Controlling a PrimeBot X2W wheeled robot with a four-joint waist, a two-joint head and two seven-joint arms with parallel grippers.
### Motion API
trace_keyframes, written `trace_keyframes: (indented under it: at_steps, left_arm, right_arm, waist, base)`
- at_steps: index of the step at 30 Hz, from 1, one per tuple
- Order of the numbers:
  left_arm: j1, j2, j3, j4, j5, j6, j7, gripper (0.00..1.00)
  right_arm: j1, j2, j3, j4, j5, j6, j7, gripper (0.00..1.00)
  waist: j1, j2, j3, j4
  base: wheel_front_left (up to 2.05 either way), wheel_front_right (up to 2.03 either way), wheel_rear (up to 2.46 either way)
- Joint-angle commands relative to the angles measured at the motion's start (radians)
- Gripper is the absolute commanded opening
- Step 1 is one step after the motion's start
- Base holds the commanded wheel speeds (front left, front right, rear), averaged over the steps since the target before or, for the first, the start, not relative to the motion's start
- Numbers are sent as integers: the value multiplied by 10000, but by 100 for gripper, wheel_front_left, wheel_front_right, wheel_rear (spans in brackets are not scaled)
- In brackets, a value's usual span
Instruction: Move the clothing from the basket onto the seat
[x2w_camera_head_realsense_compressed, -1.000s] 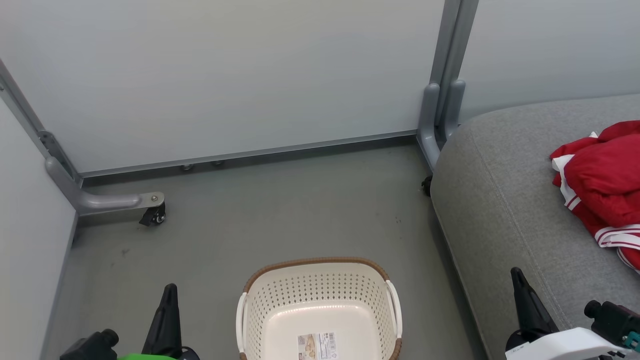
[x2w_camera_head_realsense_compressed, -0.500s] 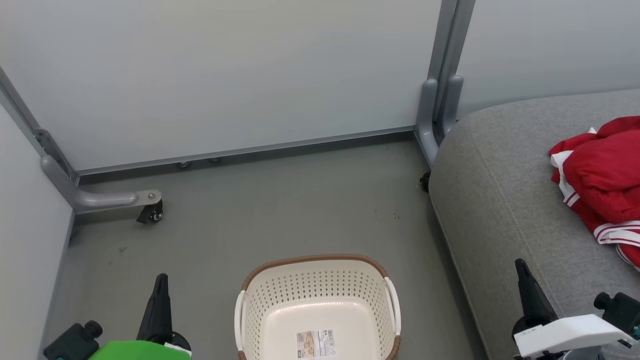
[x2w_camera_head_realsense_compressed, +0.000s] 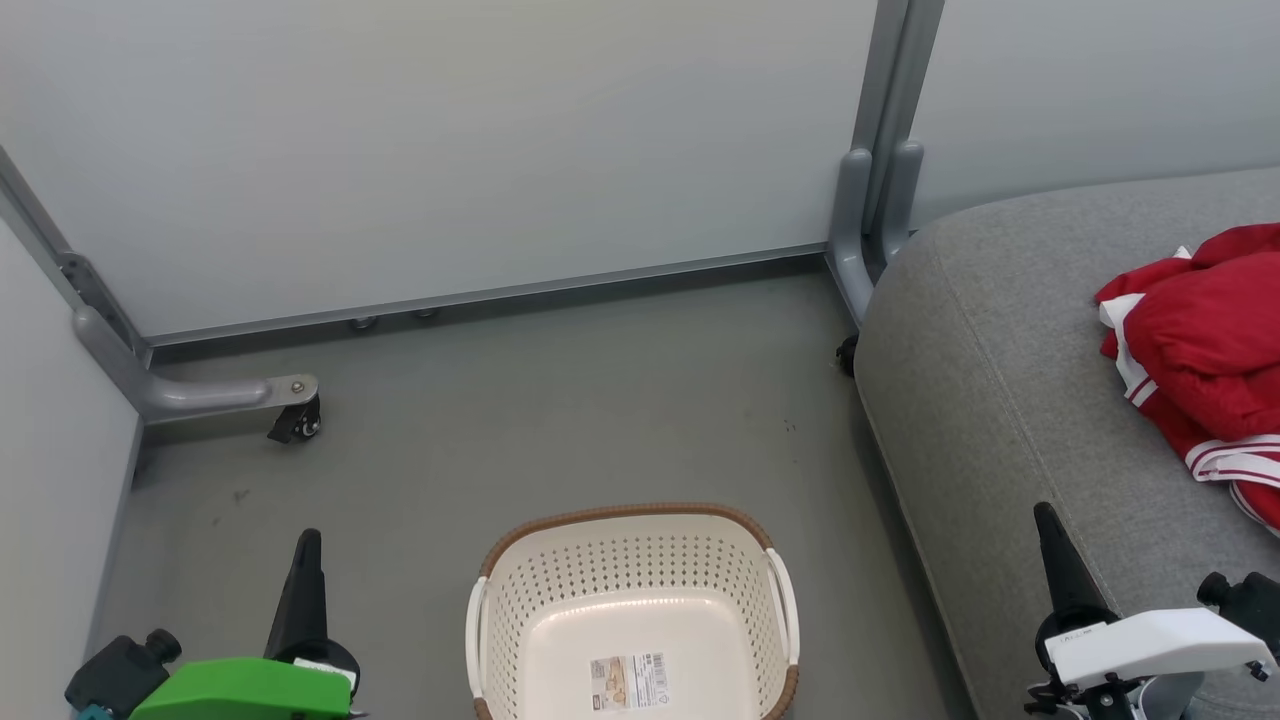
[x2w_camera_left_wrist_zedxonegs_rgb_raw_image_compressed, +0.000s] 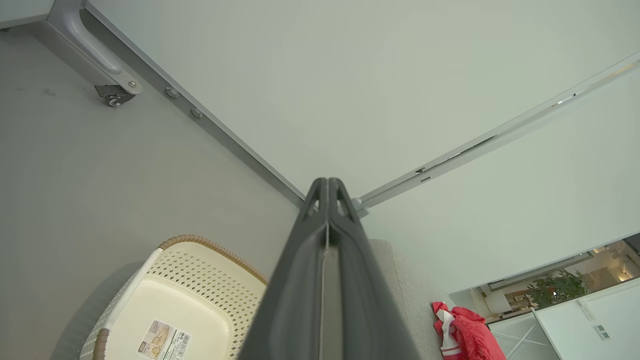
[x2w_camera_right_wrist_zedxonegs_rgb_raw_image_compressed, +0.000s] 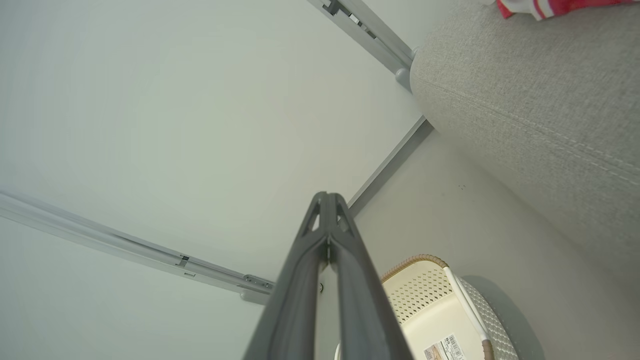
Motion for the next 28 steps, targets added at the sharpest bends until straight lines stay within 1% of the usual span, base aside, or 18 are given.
trace_keyframes:
  at_steps: [1,28]
  left_arm:
    - [-320,84,84,-39,-314,-65,54,0]
    - [-923,79,513,301,-2925,-112,754,0]
  right_arm:
    - [-268,-75,-58,-35,297,-4,86,0]
    - [-837,-68,-335,416,2879,-4,789,0]
  waist:
    - [0,0,11,-7]
    - [0,0,211,-120]
  base:
    - [0,0,0]
    - [0,0,0]
